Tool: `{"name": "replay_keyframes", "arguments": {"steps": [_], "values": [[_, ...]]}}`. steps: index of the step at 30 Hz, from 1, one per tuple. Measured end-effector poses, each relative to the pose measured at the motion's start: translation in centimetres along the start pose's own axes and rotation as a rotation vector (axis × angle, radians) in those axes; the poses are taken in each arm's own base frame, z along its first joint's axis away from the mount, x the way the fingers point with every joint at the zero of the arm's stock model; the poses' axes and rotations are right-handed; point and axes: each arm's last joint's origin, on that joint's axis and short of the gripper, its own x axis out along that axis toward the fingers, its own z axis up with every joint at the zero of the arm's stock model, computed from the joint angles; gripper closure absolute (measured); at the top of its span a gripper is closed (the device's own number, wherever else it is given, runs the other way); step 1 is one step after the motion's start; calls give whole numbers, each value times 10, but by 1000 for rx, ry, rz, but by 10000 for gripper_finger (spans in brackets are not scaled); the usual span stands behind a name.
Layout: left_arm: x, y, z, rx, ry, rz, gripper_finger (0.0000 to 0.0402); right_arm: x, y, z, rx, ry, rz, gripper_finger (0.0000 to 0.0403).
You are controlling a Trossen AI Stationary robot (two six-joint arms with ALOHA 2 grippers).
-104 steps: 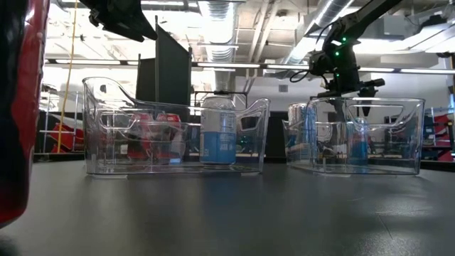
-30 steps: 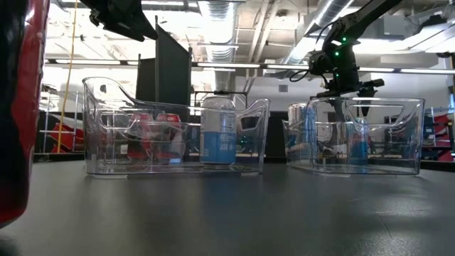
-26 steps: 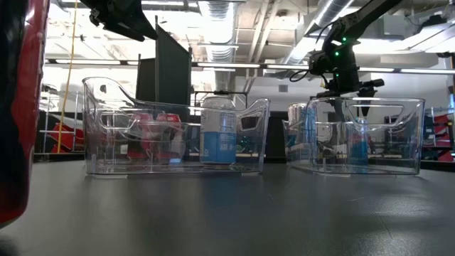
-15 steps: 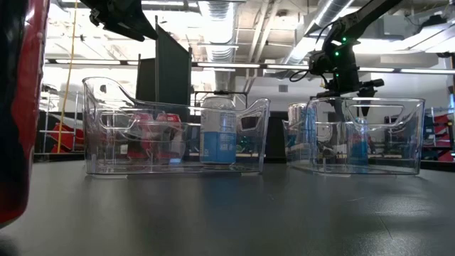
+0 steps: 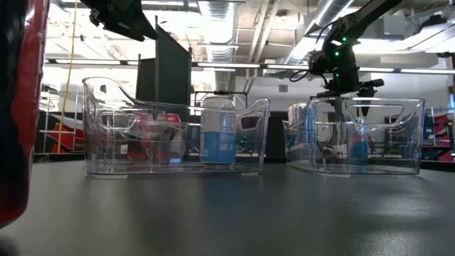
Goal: Sort soda cans
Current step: Put the top blue soda can into the right transparent bin
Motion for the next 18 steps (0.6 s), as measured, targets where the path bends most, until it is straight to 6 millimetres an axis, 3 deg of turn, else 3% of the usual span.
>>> {"name": "replay_keyframes", "arguments": {"steps": [18], "values": [[0, 0, 0, 0, 0, 0, 66, 1, -1, 1, 1, -4, 4, 69]]}}
